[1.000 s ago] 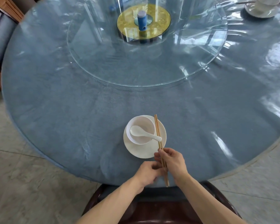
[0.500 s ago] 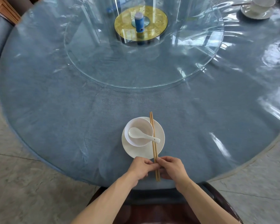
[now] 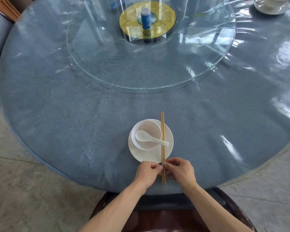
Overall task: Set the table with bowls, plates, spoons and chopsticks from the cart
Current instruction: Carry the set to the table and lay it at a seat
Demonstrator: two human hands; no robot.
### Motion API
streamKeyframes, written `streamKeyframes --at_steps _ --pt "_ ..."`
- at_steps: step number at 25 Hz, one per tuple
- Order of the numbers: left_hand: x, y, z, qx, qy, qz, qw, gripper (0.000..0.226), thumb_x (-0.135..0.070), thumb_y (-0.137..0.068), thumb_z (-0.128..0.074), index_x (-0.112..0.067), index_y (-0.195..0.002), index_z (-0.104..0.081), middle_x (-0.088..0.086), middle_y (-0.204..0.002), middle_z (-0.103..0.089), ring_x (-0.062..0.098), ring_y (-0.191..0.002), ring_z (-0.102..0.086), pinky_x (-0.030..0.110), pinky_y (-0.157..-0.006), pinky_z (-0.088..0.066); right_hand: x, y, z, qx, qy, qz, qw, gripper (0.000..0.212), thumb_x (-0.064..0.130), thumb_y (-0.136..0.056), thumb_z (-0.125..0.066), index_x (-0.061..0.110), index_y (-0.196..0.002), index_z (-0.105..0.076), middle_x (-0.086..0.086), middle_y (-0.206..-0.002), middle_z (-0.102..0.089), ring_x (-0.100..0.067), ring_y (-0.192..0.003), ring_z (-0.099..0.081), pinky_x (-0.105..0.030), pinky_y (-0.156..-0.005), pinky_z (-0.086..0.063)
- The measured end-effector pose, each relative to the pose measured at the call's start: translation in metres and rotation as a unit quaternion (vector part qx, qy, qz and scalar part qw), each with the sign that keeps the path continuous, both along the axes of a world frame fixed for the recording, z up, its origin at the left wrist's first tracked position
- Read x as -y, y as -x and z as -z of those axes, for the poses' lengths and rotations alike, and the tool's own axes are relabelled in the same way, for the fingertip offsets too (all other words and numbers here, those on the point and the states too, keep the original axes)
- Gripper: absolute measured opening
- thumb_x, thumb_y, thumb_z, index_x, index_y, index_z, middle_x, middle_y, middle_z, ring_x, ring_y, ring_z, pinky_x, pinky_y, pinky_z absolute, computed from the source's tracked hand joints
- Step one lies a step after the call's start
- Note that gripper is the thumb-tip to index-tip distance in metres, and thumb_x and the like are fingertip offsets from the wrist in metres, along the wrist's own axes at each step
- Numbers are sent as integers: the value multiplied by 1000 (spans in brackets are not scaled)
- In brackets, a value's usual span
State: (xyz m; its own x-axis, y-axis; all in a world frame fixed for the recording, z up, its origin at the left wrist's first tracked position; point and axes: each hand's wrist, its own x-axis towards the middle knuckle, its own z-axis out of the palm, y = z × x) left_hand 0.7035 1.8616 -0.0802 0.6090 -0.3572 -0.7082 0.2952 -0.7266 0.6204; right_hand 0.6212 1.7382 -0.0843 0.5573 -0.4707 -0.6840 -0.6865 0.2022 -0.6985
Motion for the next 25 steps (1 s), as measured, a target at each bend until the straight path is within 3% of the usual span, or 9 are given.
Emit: streamKeyframes --at_steps 7,13,25 --pt "4 3 1 -7 -4 -53 999 44 -31 -90 -67 -24 -47 -67 -14 -41 -57 4 -49 -48 23 -55 -38 1 0 1 14 18 16 1000 9 26 -78 -81 22 -81 -74 3 -71 -76 -13 -64 -73 -25 -58 -58" --pt "4 4 -2 6 -4 -49 999 38 -32 -91 -66 -21 -55 -71 -14 -50 -64 4 -57 -55 22 -61 -42 1 1 3 16 38 7 999 6 28 -79 -80 24 -76 -76 6 -70 -75 -10 -65 -71 -17 -56 -54" --pt "-7 1 -14 32 -11 -4 999 43 -34 -94 -62 -25 -52 -66 -13 -50 -63 5 -50 -52 22 -54 -40 -3 4 1 -14 83 8 996 11 37 -80 -78 28 -80 -71 12 -71 -73 -7 -65 -70 -27 -63 -61"
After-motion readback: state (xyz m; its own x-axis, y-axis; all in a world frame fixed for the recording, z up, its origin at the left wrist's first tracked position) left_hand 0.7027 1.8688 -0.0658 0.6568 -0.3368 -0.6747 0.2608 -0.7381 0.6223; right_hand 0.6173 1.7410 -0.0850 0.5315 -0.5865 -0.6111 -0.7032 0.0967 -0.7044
